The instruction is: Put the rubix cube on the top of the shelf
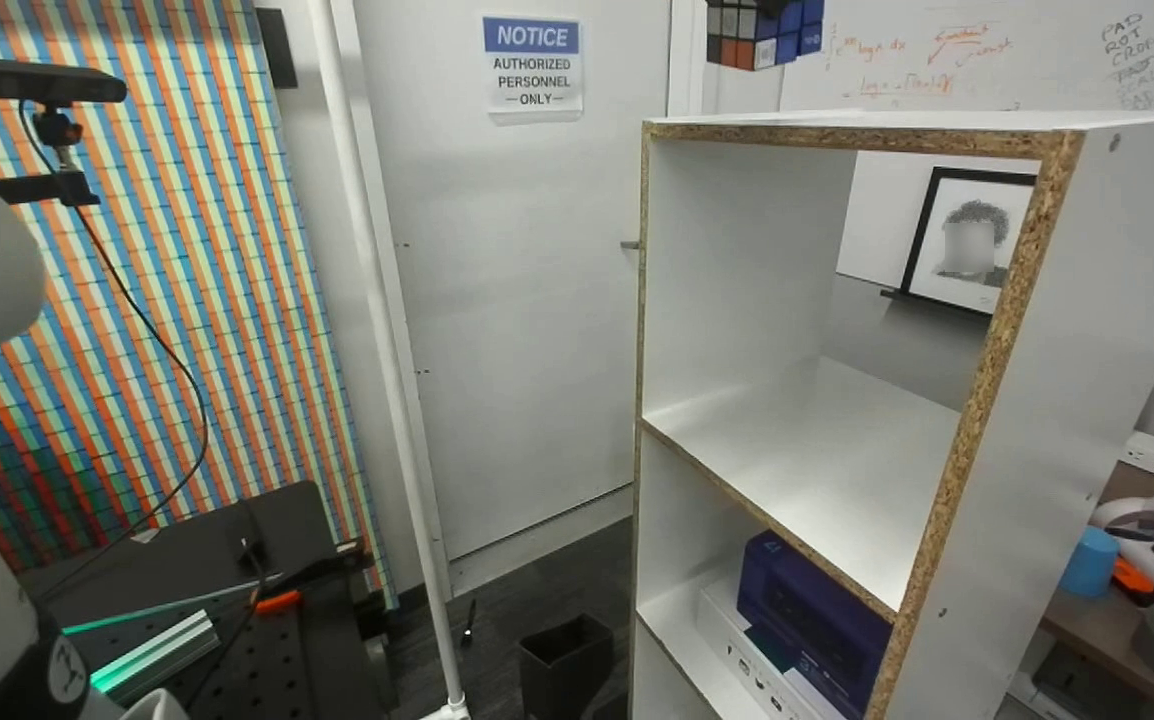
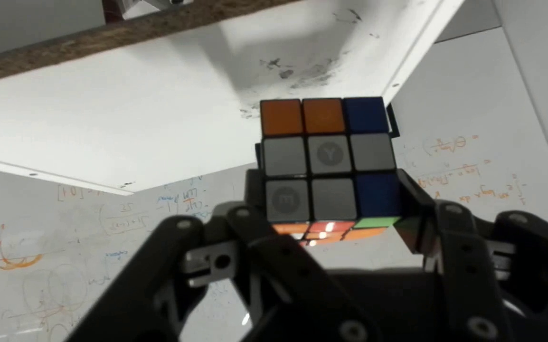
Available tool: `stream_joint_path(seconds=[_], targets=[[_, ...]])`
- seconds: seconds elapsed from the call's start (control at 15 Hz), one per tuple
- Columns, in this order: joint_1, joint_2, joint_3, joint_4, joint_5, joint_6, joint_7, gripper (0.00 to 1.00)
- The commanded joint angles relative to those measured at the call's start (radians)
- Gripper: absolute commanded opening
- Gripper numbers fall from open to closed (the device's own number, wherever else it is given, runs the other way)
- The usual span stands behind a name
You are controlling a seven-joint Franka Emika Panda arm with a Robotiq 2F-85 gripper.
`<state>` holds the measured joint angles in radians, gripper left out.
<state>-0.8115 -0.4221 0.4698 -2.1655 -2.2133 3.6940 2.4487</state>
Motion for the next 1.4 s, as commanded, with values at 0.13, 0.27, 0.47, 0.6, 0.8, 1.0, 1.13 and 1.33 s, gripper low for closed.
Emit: stream_joint_path(seconds=[0.13,0.27,0.47,0.6,0.8,1.0,1.13,1.33], targets=[[-0.2,0.081,0.203,0.117,-0.155,0.048,0.172,0.76],[-0.239,0.079,0.238,0.155,-0.164,0.079,0.204,0.96],[-0.272,0.061,0.264,0.214,-0.161,0.18,0.251,1.0],[-0.267,0.052,0.258,0.251,-0.148,0.263,0.264,1.0],[-0.152,0.064,0.19,0.281,-0.2,0.329,0.321,1.0],[-0.204,0.011,0.225,0.25,-0.16,0.412,0.287,1.0],[-0.207,-0.006,0.24,0.239,-0.19,0.461,0.303,1.0],[-0.196,-0.016,0.255,0.218,-0.218,0.527,0.301,1.0]])
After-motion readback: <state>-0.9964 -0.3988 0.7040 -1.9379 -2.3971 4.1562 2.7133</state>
